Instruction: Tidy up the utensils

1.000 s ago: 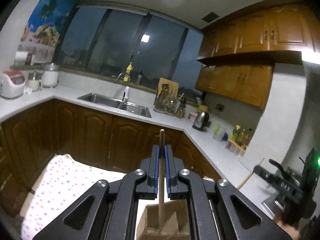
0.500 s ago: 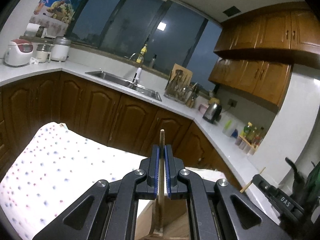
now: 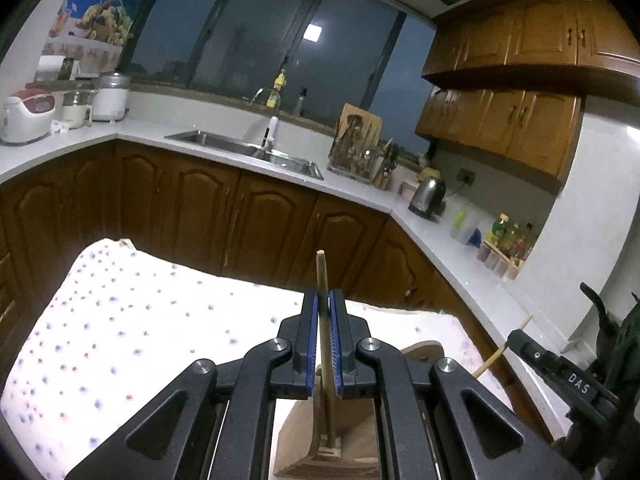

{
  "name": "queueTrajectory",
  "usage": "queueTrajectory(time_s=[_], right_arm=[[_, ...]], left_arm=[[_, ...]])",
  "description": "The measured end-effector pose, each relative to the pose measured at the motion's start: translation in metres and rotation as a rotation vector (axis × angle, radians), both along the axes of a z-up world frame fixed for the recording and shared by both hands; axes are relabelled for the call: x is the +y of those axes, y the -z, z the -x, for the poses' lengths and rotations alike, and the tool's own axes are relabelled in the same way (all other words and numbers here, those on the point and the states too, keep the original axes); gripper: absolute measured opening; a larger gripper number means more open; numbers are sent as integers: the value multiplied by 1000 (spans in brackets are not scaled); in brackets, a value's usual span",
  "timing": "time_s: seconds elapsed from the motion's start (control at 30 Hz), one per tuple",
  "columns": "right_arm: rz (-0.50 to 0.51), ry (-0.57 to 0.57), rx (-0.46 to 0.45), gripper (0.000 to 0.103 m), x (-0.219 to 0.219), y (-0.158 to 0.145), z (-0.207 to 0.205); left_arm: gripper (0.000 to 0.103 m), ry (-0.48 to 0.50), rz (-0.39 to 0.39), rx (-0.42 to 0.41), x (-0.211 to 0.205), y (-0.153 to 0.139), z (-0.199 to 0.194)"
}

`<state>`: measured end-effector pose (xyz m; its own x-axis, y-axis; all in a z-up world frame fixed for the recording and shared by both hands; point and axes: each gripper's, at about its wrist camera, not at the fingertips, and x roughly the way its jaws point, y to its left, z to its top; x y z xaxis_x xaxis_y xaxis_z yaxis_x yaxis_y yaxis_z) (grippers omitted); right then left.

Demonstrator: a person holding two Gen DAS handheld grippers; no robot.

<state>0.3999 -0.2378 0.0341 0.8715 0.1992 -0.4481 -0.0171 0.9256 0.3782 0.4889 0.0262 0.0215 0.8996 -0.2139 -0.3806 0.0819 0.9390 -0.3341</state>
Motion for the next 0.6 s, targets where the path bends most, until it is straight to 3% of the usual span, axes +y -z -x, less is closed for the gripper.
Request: queueTrajectory(time_s=[0.13,0.17,0.2,0.23,0.3,0.4,0.43,0.5,0.6], right_arm=[[-14,-12,14,11,-2,1,-1],[-23,-17,16,12,-3,1,-1],[-25,-15,21,20,-4,1,0],[-28,-14,25,26,-4,1,0],[-51,-17,23,64,-7,0,5],[-79,-14,-1,75,-13,-4,16],[-88,-16,0,80,-15,-6,20],[-118,-27,-2,100,-18,-9,28],[-136,-23,-19,103,-22,-15,46]], left_arm=[[9,6,-11,18,1,-6,-2],[19,5,-11,21,1,-6,0],[26,-1,-9,23,2,-8,0],[40,-10,-5,20,3,-10,3],[53,-16,4,14,5,-13,8],[66,-17,27,21,10,-17,18],[76,-20,28,21,11,-17,22],[82,-31,26,10,15,-21,37],[96,-39,12,12,21,-24,59]])
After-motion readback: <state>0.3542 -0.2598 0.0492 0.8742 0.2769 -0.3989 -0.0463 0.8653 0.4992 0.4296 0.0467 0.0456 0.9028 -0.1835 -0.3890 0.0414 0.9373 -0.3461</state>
